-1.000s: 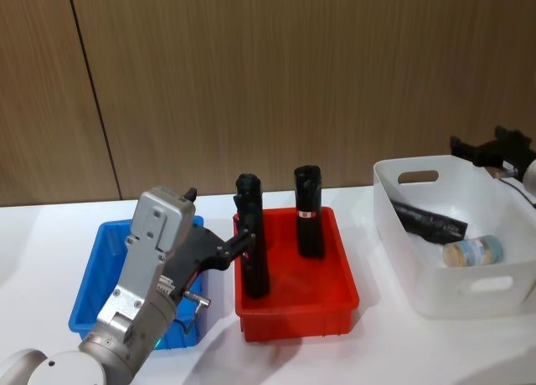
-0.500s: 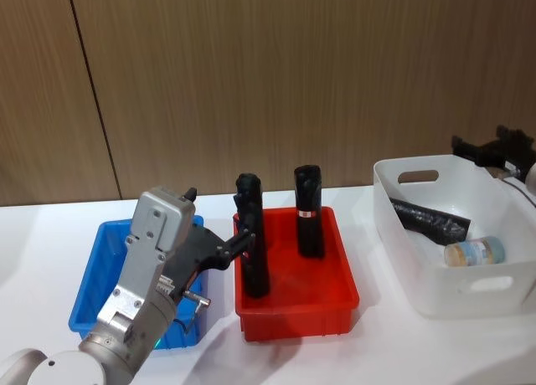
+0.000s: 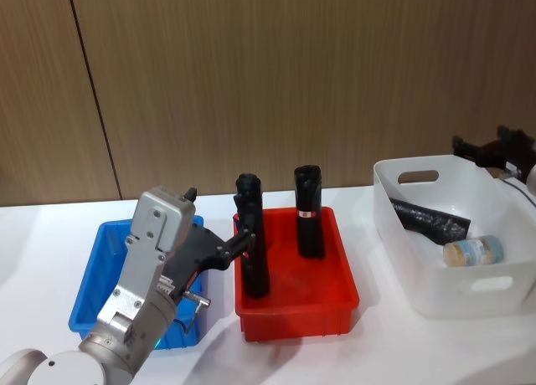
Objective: Pick the cotton swabs from the blue box and place them into the white box.
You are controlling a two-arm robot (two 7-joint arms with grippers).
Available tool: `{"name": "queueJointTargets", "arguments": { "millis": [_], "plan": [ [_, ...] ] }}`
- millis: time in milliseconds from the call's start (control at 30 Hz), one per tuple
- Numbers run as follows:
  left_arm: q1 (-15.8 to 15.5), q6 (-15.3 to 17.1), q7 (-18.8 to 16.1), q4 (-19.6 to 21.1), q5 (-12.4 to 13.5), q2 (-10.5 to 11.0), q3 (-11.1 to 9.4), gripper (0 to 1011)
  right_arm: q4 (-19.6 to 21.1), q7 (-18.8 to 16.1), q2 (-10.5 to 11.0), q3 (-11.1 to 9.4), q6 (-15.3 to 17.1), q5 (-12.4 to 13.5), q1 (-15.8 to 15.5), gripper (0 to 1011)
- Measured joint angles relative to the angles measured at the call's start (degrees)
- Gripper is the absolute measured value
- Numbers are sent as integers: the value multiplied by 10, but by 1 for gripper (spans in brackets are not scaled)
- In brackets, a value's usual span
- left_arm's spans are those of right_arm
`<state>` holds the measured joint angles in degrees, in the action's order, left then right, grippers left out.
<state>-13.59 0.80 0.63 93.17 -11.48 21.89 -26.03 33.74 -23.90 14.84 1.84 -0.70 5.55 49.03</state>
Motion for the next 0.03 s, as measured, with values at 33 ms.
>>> {"name": "queueJointTargets", "arguments": {
  "millis": [33],
  "plan": [
    [0,0,0,0,0,0,0,1004,0,0,0,0,0,0,0,1002]
  ]
}}
